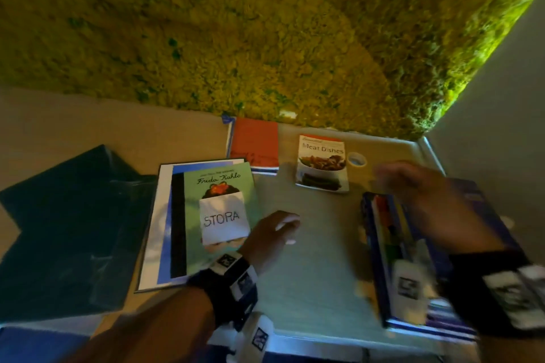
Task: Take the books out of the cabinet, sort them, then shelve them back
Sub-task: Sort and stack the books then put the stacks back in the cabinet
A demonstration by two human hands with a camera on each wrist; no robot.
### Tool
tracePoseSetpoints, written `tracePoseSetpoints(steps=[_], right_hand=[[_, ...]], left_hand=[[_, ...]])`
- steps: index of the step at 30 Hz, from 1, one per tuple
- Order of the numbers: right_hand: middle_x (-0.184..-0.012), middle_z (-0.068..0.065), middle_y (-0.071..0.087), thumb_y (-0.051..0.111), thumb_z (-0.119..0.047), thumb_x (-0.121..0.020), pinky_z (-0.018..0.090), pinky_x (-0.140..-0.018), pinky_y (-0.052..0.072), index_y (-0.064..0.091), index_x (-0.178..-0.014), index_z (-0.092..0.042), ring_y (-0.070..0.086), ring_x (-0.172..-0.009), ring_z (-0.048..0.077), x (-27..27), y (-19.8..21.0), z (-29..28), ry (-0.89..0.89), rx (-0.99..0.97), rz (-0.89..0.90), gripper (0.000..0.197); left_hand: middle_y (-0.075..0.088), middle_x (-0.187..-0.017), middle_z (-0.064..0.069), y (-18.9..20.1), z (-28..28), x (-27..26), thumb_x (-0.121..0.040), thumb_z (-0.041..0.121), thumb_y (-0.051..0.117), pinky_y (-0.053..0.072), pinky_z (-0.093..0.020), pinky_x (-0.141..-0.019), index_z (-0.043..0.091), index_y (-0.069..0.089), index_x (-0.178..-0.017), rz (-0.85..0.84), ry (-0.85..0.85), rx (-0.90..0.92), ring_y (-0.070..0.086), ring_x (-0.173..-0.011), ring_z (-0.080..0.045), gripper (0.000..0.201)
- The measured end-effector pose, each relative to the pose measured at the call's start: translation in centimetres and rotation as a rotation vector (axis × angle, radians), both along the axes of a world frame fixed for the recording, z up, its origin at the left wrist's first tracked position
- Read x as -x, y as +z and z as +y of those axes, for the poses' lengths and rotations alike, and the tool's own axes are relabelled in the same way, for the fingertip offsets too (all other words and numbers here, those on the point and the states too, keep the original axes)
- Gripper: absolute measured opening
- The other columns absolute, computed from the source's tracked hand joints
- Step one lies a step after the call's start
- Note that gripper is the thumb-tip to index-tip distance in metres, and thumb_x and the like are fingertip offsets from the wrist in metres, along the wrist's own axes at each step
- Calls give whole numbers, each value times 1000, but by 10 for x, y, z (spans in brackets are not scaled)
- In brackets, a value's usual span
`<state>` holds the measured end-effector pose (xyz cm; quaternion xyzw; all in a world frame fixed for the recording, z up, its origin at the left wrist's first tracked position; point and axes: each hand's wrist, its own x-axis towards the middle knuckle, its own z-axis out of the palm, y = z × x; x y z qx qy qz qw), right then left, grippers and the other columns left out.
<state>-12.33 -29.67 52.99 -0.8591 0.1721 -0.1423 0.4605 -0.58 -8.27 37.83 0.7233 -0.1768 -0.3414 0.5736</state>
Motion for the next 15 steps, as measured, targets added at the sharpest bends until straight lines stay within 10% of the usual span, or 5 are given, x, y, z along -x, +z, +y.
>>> tracePoseSetpoints(steps=[4,7,12,15], right_hand=[[-93,-12,71,72,-18,-93,2,-79,45,72,-96,-27,62,-81,-20,-53,-51,64,106,53,77,9],[-108,-12,74,66,-45,-89,30,-97,53,70,-99,-35,67,-100,-1,-83,-89,98,122,84,198,15],[-135,4,64,65,-35,-96,39,-101,48,58,-135,-15,62,-121,24,-116,-141,135,64,15,455,45],[-127,8,66,62,-56,-85,36,-85,49,57,-131,-17,65,-107,32,-130,-169,143,-14,90,538,61]], left_hand=[[73,-110,10,7,41,-32,-99,23,60,51,-26,-81,26,70,-113,-41,45,3,70,-101,-6,17],[72,-95,19,5,84,-65,-96,13,63,46,-17,-74,24,72,-99,-127,153,-17,66,-86,5,14],[61,-133,-12,-1,162,-111,-96,25,65,44,-26,-77,11,54,-140,-120,411,-253,62,-92,-15,48],[50,-149,-11,-11,179,-117,-94,30,66,42,-32,-95,14,41,-150,-87,433,-346,55,-125,-27,63]])
